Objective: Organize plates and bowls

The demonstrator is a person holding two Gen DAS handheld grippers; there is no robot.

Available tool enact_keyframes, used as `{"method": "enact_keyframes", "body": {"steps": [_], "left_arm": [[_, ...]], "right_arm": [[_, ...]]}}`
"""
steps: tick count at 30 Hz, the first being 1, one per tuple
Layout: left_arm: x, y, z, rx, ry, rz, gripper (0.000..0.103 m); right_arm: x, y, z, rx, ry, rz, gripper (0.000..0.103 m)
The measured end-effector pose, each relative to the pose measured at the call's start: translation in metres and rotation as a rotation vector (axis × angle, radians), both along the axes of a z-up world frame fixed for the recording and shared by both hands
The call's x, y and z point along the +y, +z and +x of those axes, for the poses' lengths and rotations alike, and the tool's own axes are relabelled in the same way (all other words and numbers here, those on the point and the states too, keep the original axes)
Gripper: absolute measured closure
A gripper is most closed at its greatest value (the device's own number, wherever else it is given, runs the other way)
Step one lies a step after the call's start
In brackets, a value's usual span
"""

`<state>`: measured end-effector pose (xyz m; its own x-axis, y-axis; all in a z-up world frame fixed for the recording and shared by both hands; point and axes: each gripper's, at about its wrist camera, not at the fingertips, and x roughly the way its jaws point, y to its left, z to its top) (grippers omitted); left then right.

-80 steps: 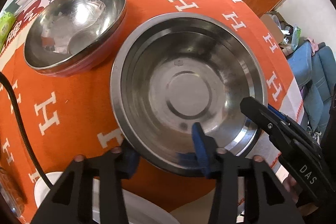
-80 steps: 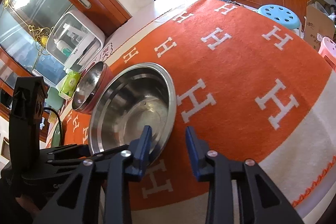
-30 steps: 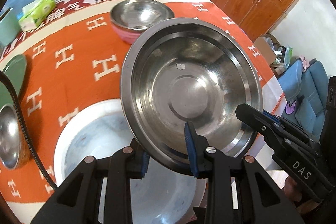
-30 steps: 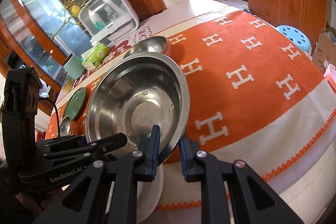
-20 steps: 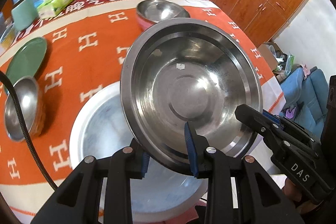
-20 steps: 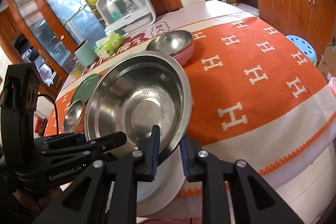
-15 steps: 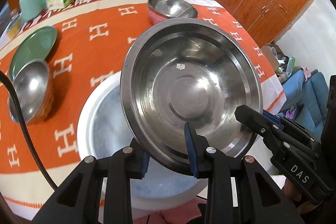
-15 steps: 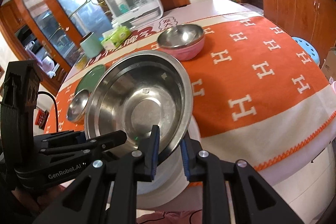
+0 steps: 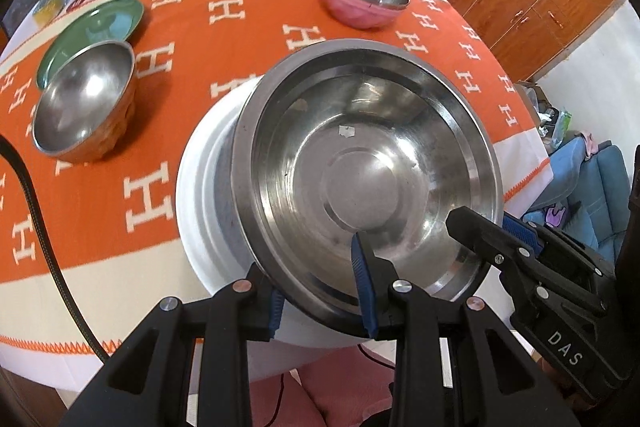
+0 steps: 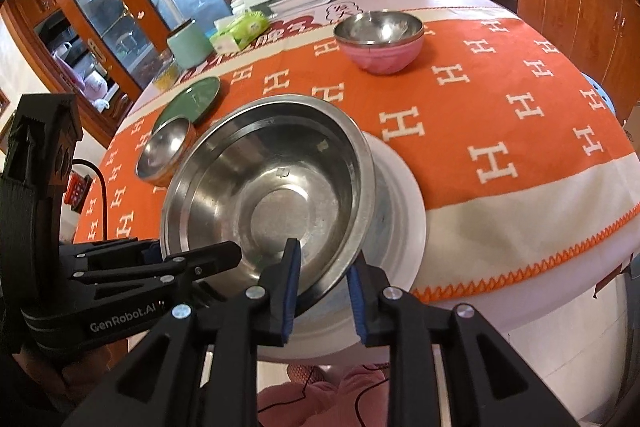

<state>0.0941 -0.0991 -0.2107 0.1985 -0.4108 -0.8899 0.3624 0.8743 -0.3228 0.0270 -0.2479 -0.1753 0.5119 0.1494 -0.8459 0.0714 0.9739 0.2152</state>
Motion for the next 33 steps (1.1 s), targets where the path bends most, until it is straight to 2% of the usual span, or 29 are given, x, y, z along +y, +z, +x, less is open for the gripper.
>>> {"method": "enact_keyframes", "body": {"steps": [12,22,33], "left_arm": [[-0.003,-0.016,-0.005,0.045,0.004,0.029,0.074],[-0.006,-0.023,-0.001,0.069,0.046,0.051,0.073],[-0.009,-0.02,0.01,0.026,0.12,0.091,0.069]], "right_arm": [[0.003,-0.014,-0.001,0.066,0.038,-0.012,0.074],[-0.001,-0.021,0.01,0.096,0.09,-0.001,0.072],[-0.005,-0.028,0.027,0.117,0.191,-0.031,0.066]]}}
